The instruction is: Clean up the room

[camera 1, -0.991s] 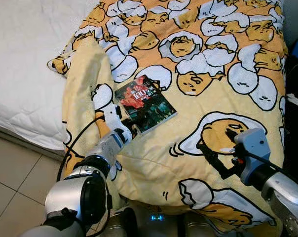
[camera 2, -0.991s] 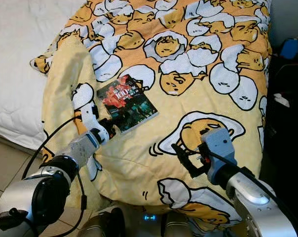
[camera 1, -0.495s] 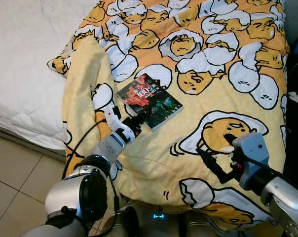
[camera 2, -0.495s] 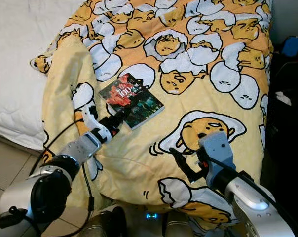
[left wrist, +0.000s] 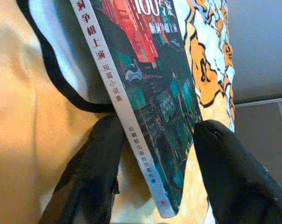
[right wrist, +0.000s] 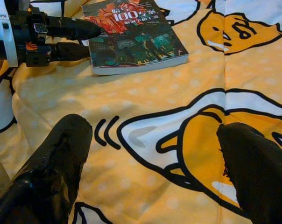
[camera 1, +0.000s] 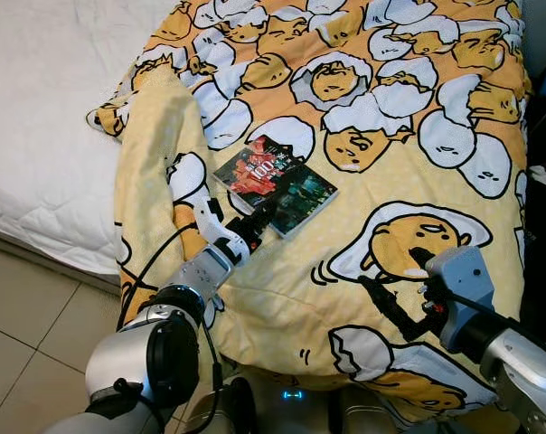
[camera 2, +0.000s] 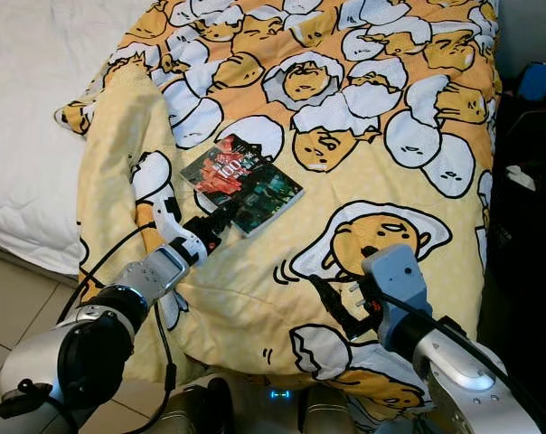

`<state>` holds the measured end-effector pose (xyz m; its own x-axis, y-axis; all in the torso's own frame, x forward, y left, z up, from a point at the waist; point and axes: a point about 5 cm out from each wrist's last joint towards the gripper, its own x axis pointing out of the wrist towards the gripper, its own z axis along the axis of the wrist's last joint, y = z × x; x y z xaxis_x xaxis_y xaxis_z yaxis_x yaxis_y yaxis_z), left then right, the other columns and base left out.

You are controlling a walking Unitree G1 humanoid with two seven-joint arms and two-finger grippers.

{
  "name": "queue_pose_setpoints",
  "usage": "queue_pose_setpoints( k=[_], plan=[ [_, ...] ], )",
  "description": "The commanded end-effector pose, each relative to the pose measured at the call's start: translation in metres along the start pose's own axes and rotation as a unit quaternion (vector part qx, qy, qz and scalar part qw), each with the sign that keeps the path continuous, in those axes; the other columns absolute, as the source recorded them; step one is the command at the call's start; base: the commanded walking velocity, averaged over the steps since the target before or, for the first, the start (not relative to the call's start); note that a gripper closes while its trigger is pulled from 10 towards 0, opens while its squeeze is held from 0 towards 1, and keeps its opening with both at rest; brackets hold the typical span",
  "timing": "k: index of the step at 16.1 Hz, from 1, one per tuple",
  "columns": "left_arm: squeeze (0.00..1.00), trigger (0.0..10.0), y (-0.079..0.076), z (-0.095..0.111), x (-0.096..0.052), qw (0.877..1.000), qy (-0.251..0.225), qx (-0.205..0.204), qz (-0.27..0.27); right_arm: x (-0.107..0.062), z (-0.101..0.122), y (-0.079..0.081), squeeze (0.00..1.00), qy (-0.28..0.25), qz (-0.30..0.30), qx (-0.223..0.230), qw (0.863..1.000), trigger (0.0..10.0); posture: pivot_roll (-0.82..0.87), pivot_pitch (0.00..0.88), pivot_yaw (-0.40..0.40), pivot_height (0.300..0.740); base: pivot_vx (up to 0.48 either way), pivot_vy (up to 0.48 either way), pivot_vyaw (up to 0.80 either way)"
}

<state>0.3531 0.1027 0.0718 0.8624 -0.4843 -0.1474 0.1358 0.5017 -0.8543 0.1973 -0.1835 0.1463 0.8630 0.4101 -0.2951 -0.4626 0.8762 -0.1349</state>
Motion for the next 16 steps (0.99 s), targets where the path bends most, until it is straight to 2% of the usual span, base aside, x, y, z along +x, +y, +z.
queue_pose_setpoints(
  k=[1,9,16],
  plan=[
    [0.0,0.0,0.005,-0.006,-0.004,1.0,0.008,-0.008,0.0,-0.001,0.001,0.003,0.0,0.002,0.009,-0.003,1.0,10.0,-0.33,0.25,0.1,0.74,0.0,0.0,0.0],
    [0.0,0.0,-0.001,-0.005,-0.001,1.0,0.003,-0.014,-0.019,0.004,0.003,0.004,0.0,0.0,0.018,-0.015,1.0,10.0,-0.33,0.238,0.095,0.74,0.0,0.0,0.0],
    [0.0,0.0,0.002,0.006,-0.004,0.999,-0.017,-0.003,-0.026,0.016,0.006,0.001,0.0,-0.011,0.027,-0.027,0.999,10.0,-0.31,0.177,0.081,0.74,0.0,0.0,0.0]
  ],
)
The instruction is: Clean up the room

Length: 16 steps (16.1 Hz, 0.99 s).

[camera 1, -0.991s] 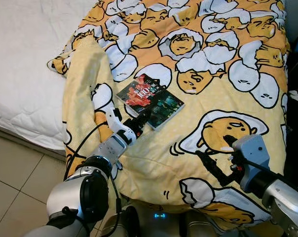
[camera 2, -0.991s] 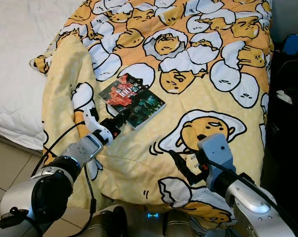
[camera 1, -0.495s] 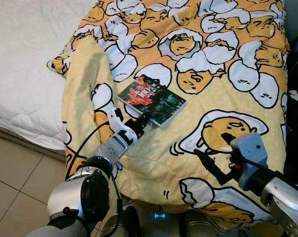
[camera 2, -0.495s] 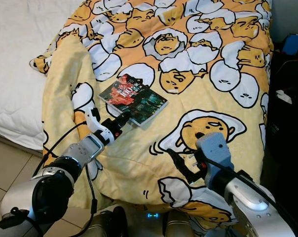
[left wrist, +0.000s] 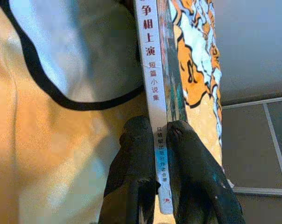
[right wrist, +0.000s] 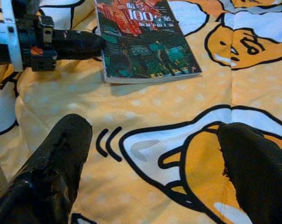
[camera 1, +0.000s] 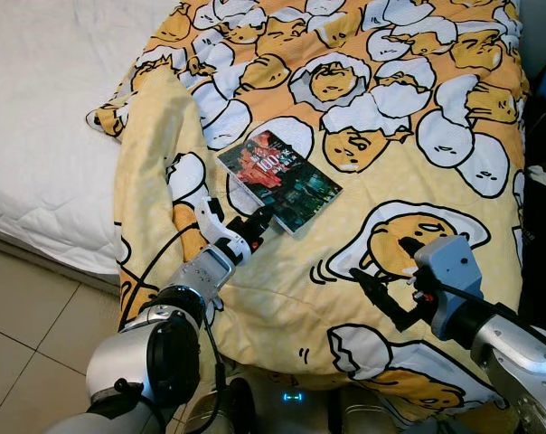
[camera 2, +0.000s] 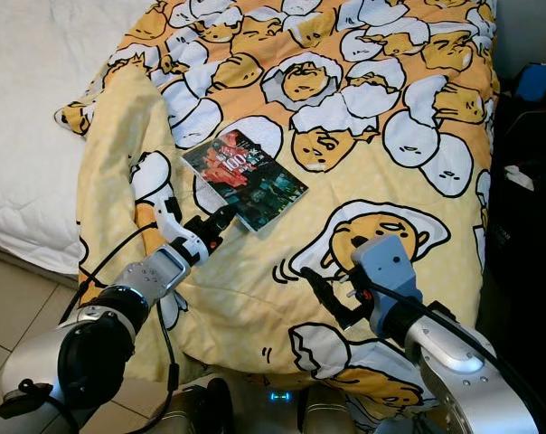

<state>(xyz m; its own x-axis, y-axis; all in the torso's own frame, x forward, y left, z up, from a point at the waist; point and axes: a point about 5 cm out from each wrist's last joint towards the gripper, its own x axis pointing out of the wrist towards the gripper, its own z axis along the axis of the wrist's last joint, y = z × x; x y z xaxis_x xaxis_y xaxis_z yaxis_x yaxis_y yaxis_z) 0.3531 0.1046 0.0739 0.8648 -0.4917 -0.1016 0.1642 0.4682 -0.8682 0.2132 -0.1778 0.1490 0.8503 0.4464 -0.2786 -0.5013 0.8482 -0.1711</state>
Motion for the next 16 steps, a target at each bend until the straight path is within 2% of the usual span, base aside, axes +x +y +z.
queue_pose_setpoints(
  k=[1,2,3,4,5,6,7,10,12,15,16],
  plan=[
    [0.0,0.0,0.0,0.008,-0.003,1.0,-0.011,0.021,-0.016,0.004,-0.001,0.003,0.0,-0.003,0.01,-0.004,1.0,10.0,-0.3,0.156,0.083,0.74,0.0,0.0,0.0],
    [0.0,0.0,0.0,0.009,-0.003,0.999,-0.011,0.027,-0.021,0.005,-0.002,0.002,0.0,-0.004,0.009,-0.004,1.0,10.0,-0.3,0.156,0.083,0.74,0.0,0.0,0.0],
    [0.0,0.0,-0.009,0.017,-0.001,0.995,-0.004,0.076,-0.062,0.01,-0.001,-0.001,0.0,-0.015,0.002,-0.004,1.0,10.0,-0.28,0.106,0.093,0.74,0.0,0.0,0.0],
    [0.0,0.0,-0.019,0.027,0.0,0.989,-0.004,0.105,-0.103,0.014,-0.001,-0.004,0.0,-0.025,-0.004,0.001,1.0,10.0,-0.25,0.053,0.104,0.74,0.0,0.0,0.0],
    [0.0,0.0,-0.02,0.03,0.0,0.988,-0.006,0.109,-0.112,0.015,-0.002,-0.004,0.0,-0.027,-0.005,0.004,1.0,10.0,-0.24,0.042,0.106,0.74,0.0,0.0,0.0],
    [0.0,0.0,-0.026,0.044,-0.002,0.982,-0.019,0.126,-0.138,0.017,-0.006,-0.008,0.0,-0.031,-0.007,0.014,0.999,10.0,-0.22,0.0,0.114,0.74,0.0,0.0,0.0],
    [0.0,0.0,-0.031,0.056,-0.005,0.977,-0.029,0.142,-0.158,0.018,-0.006,-0.012,0.0,-0.035,-0.014,0.022,0.999,10.0,-0.22,0.0,0.119,0.74,0.0,0.0,0.0],
    [0.0,0.0,-0.037,0.067,-0.009,0.968,-0.035,0.163,-0.187,0.022,-0.006,-0.018,0.0,-0.046,-0.027,0.03,0.998,10.0,-0.22,0.0,0.123,0.74,0.0,0.0,0.0],
    [0.0,0.0,-0.041,0.075,-0.016,0.956,-0.029,0.196,-0.218,0.033,0.001,-0.02,0.0,-0.071,-0.032,0.039,0.996,10.0,-0.22,0.0,0.115,0.74,0.0,0.0,0.0],
    [0.0,0.0,-0.037,0.072,-0.017,0.956,-0.029,0.205,-0.208,0.047,0.006,-0.017,0.0,-0.086,-0.025,0.043,0.995,10.0,-0.21,0.0,0.099,0.74,0.0,0.0,0.0],
    [0.0,0.0,-0.037,0.072,-0.017,0.956,-0.029,0.205,-0.208,0.047,0.006,-0.017,0.0,-0.086,-0.025,0.043,0.995,10.0,-0.21,0.0,0.099,0.74,0.0,0.0,0.0]
  ],
)
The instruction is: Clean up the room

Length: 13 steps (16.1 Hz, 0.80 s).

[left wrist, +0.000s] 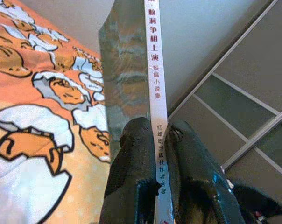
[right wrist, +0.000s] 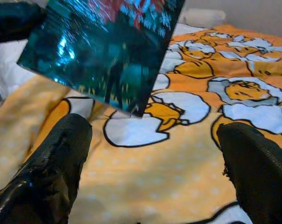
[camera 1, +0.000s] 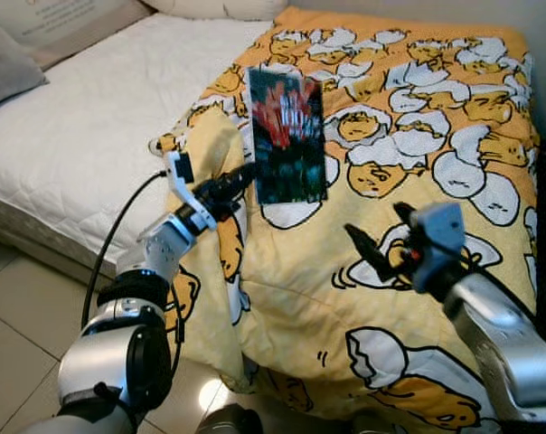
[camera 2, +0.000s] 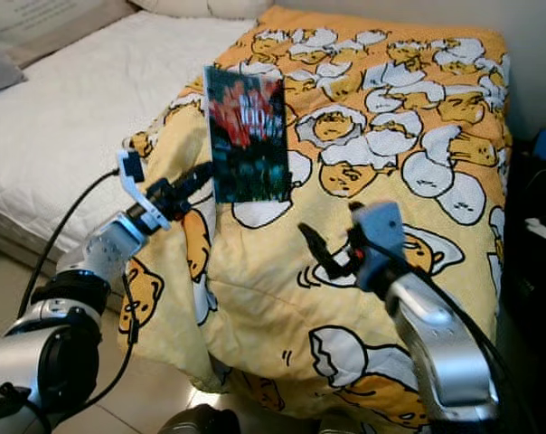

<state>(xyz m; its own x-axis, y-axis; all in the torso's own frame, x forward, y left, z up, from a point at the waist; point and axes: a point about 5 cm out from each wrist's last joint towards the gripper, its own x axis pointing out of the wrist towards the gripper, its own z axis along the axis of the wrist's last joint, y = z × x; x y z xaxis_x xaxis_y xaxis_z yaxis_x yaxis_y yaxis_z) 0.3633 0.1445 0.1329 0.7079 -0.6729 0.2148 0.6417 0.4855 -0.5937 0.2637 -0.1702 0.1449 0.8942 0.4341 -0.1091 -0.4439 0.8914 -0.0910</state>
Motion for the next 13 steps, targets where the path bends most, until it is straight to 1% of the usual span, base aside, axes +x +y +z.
queue_pose_setpoints(
  k=[1,2,3,4,6,7,8,9,10,11,12,13],
  plan=[
    [0.0,0.0,-0.002,0.009,0.003,1.0,-0.021,0.016,0.007,0.008,0.004,0.003,0.0,-0.014,0.001,0.013,1.0,10.0,-0.2,0.0,0.093,0.74,0.0,0.0,0.0],
    [0.0,0.0,-0.001,0.009,0.005,0.999,-0.03,0.015,0.021,0.013,0.005,0.004,0.0,-0.019,0.0,0.038,0.999,10.0,-0.2,0.0,0.093,0.74,0.0,0.0,0.0],
    [0.0,0.0,-0.003,0.007,0.01,0.998,-0.043,0.009,0.038,0.019,0.006,0.006,0.6,-0.022,0.005,0.081,0.996,10.0,-0.19,0.0,0.091,0.74,0.0,0.0,0.0],
    [0.0,0.0,-0.005,0.005,0.014,0.998,-0.046,0.006,0.038,0.023,0.005,0.009,1.0,-0.022,0.014,0.103,0.994,10.0,-0.19,0.0,0.09,0.74,0.0,0.0,0.0],
    [0.0,0.0,-0.01,0.002,0.023,0.998,-0.048,0.005,0.043,0.032,0.003,0.012,1.0,-0.021,0.023,0.142,0.989,10.0,-0.19,0.0,0.093,0.74,0.0,0.0,0.0],
    [0.0,0.0,-0.01,0.0,0.028,0.997,-0.048,0.009,0.064,0.038,0.003,0.014,1.0,-0.019,0.028,0.17,0.985,10.0,-0.19,0.0,0.097,0.74,0.0,0.0,0.0],
    [0.0,0.0,-0.01,-0.002,0.035,0.993,-0.054,0.011,0.108,0.049,0.002,0.015,1.0,-0.004,0.033,0.22,0.975,10.0,-0.19,0.0,0.1,0.74,0.0,0.0,0.0],
    [0.0,0.0,-0.01,-0.002,0.039,0.99,-0.061,0.006,0.125,0.054,0.001,0.015,1.0,0.001,0.036,0.245,0.969,10.0,-0.19,0.0,0.1,0.74,0.0,0.0,0.0],
    [0.0,0.0,-0.014,-0.001,0.047,0.988,-0.076,-0.011,0.135,0.062,0.001,0.018,1.0,0.007,0.044,0.309,0.95,10.0,-0.19,0.0,0.099,0.74,0.0,0.0,0.0],
    [0.0,0.0,-0.016,0.0,0.05,0.987,-0.082,-0.018,0.136,0.065,0.002,0.019,1.0,0.007,0.049,0.332,0.942,10.0,-0.19,0.0,0.097,0.74,0.0,0.0,0.0],
    [0.0,0.0,-0.02,0.001,0.057,0.987,-0.092,-0.033,0.13,0.068,0.002,0.022,1.0,0.008,0.057,0.375,0.925,10.0,-0.19,0.0,0.094,0.74,0.0,0.0,0.0],
    [0.0,0.0,-0.023,0.001,0.06,0.987,-0.097,-0.041,0.124,0.07,0.002,0.025,1.0,0.007,0.061,0.399,0.915,10.0,-0.19,0.0,0.095,0.74,0.0,0.0,0.0]
  ],
)
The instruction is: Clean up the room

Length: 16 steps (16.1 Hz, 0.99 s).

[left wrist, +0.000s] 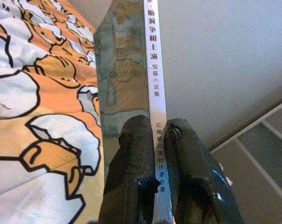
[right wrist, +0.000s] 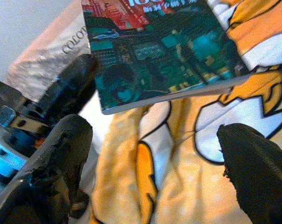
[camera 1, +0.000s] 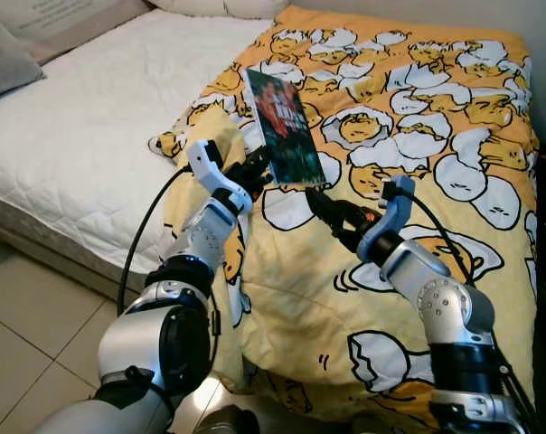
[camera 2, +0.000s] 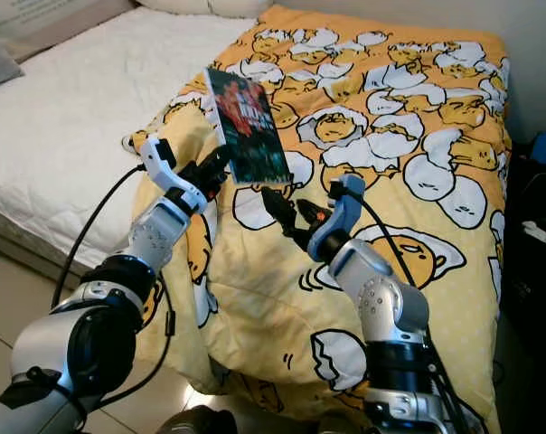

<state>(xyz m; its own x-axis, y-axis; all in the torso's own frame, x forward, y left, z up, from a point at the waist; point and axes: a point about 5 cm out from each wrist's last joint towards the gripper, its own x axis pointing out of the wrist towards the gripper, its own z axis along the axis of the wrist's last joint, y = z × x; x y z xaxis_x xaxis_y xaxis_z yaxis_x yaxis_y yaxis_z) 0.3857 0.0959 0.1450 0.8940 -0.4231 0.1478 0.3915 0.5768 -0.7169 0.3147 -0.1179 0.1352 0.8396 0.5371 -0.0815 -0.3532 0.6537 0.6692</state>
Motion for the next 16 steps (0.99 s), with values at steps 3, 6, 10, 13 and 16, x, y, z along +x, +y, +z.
queue_pose_setpoints(
  k=[3,6,10,13,16],
  plan=[
    [0.0,0.0,-0.017,0.015,0.013,0.997,-0.047,-0.047,-0.029,0.008,-0.007,0.006,1.0,-0.01,0.022,0.145,0.989,10.0,-0.19,0.0,0.131,0.74,0.0,0.0,0.0],
    [0.0,0.0,-0.013,0.012,0.01,0.99,-0.07,-0.124,-0.017,0.01,-0.008,0.003,1.0,-0.043,0.036,0.265,0.963,10.0,-0.17,0.0,0.141,0.74,0.0,0.0,0.0],
    [0.0,0.0,-0.02,0.002,0.012,0.98,-0.061,-0.184,-0.04,0.018,-0.005,0.009,1.0,-0.062,0.058,0.351,0.933,10.0,-0.16,0.0,0.151,0.74,0.0,0.0,0.0],
    [0.0,0.0,-0.032,-0.012,0.014,0.976,-0.022,-0.198,-0.083,0.019,0.0,0.011,1.0,-0.076,0.068,0.378,0.92,10.0,-0.17,0.0,0.156,0.74,0.0,0.0,0.0],
    [0.0,0.0,-0.04,-0.033,0.01,0.976,0.039,-0.185,-0.106,0.02,0.004,0.011,0.95,-0.087,0.07,0.393,0.913,10.0,-0.16,0.0,0.159,0.74,0.0,0.0,0.0]
  ],
)
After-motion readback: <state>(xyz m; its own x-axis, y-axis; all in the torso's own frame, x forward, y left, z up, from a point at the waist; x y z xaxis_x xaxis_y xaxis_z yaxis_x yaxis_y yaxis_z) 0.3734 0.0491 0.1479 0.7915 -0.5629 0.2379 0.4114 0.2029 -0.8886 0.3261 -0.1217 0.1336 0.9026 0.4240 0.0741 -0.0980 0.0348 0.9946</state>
